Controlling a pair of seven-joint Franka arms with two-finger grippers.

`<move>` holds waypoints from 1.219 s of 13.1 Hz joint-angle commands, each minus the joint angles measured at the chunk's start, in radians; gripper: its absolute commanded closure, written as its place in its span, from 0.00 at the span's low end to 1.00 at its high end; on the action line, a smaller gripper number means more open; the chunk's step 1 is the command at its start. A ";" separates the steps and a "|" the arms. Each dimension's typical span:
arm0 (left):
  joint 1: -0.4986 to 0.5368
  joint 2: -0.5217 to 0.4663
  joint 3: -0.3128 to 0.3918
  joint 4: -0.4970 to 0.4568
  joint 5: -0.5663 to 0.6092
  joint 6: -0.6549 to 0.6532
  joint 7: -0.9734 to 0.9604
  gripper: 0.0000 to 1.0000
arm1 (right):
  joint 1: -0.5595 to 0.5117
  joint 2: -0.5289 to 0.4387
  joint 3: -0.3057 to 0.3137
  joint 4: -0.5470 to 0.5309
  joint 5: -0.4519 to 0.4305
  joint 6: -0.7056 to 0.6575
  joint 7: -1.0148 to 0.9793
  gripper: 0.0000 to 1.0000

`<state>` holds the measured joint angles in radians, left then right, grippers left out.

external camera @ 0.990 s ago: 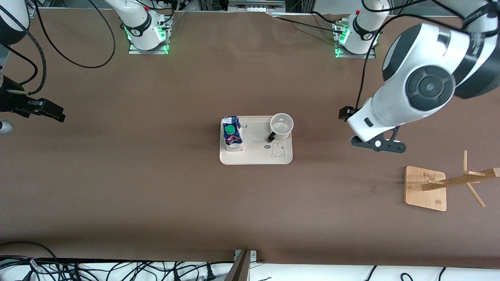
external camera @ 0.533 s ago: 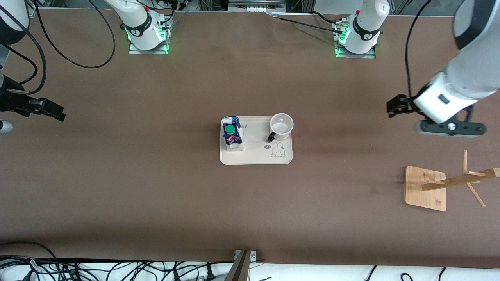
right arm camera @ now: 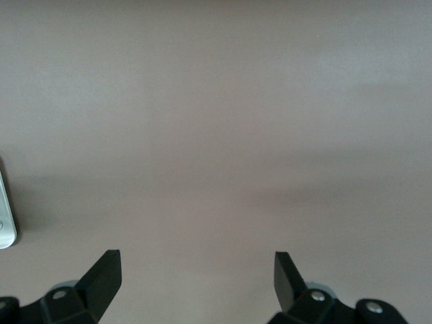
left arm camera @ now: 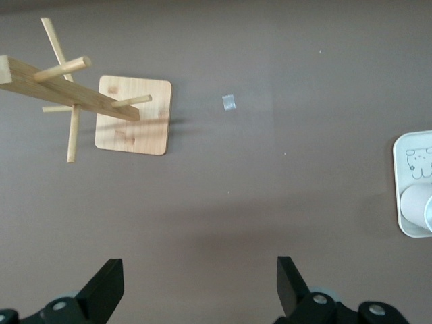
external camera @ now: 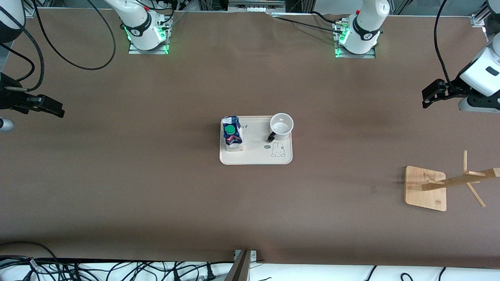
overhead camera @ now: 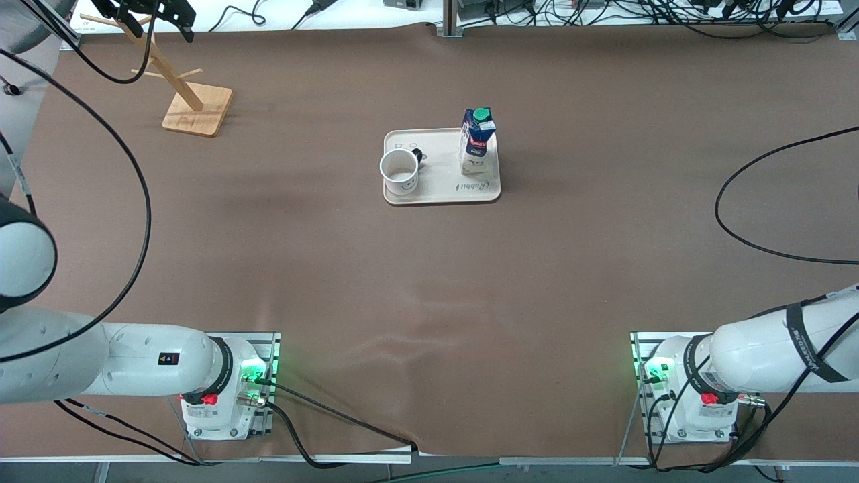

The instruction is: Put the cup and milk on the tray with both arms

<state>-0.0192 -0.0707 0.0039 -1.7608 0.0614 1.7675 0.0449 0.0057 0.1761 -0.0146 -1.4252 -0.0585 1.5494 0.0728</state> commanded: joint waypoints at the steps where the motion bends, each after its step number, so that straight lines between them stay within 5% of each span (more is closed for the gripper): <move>1: -0.005 -0.093 0.007 -0.118 -0.020 0.049 -0.025 0.00 | 0.002 0.014 -0.004 0.032 -0.006 -0.025 -0.013 0.00; 7: -0.027 -0.029 0.001 -0.005 -0.035 -0.109 -0.069 0.00 | -0.042 -0.015 0.005 0.005 0.038 -0.011 -0.015 0.00; 16: -0.042 -0.020 0.002 -0.003 -0.020 -0.086 -0.068 0.00 | -0.027 -0.032 -0.004 0.002 0.037 -0.005 -0.030 0.00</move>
<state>-0.0563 -0.1018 0.0020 -1.7931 0.0298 1.6981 -0.0140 -0.0189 0.1591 -0.0148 -1.4217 -0.0368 1.5499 0.0703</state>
